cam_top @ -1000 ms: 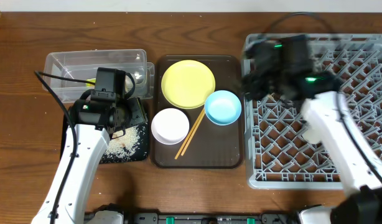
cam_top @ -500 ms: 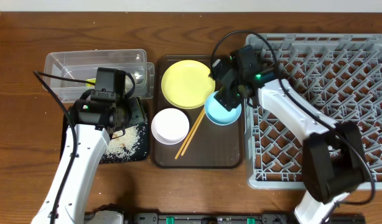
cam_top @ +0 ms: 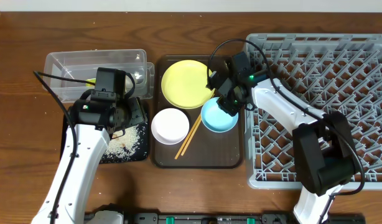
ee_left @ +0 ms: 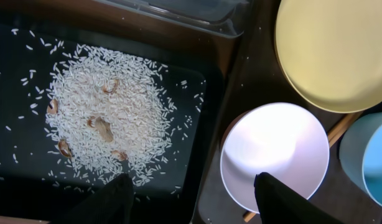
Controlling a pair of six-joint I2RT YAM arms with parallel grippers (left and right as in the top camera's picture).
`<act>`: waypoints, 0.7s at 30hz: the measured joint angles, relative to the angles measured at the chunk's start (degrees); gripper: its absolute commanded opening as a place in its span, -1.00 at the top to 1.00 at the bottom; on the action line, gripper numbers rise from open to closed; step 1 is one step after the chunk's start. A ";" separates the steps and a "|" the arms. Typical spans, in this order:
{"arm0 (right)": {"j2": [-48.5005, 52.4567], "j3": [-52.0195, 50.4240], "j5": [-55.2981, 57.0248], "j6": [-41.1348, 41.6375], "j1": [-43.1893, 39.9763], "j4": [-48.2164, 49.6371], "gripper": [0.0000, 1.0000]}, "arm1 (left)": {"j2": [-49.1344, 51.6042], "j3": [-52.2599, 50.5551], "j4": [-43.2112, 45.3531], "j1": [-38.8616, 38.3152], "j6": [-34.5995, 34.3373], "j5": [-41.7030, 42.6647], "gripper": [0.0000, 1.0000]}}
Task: Sort waste into correct bins and load items into the dishwasher rack
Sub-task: 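Grasp the light-blue bowl with the right gripper and lift it, then place the light-blue bowl in the back of the dish rack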
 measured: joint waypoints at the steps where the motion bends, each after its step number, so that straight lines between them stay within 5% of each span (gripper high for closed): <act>1: 0.00 0.00 0.24 0.37 0.00 0.02 0.46 | 0.00 0.00 -0.02 0.00 0.00 0.00 -0.31; 6: 0.00 0.00 2.27 2.36 0.00 0.04 0.98 | 0.00 0.00 0.00 0.00 0.00 0.00 -0.31; 21: -15.87 0.13 15.93 6.58 -0.35 2.32 0.98 | 0.00 0.00 0.00 0.00 0.02 0.00 -0.33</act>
